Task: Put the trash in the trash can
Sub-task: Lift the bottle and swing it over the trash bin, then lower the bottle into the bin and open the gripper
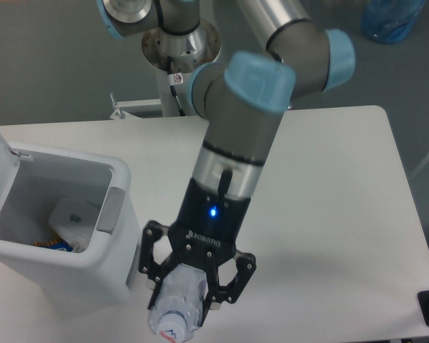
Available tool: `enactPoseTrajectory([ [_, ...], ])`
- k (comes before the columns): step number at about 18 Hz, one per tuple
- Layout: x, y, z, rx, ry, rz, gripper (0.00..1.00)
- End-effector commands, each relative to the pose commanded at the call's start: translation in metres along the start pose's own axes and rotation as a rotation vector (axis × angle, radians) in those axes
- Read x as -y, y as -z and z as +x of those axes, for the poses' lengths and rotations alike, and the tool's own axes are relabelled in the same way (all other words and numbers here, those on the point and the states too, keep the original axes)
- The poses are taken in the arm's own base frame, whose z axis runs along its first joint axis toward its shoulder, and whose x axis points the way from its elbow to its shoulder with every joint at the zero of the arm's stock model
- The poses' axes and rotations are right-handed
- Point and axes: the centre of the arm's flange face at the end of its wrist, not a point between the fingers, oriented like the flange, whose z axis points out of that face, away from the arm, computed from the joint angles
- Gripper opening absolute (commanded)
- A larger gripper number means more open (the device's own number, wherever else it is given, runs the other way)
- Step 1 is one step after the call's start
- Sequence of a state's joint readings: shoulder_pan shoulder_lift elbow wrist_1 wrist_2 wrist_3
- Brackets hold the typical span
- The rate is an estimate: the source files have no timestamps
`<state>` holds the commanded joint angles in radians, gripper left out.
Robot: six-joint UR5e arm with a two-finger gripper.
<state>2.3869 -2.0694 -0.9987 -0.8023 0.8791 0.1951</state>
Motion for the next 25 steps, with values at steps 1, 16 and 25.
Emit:
enactPoseTrajectory([
  [1, 0.003, 0.004, 0.006, -0.017, 0.019, 0.008, 0.65],
  [16, -0.043, -0.035, 0.135, -0.185, 0.072, -0.098, 0.66],
  [25, -0.095, -0.033, 0.143, -0.209, -0.136, -0.138, 0.73],
])
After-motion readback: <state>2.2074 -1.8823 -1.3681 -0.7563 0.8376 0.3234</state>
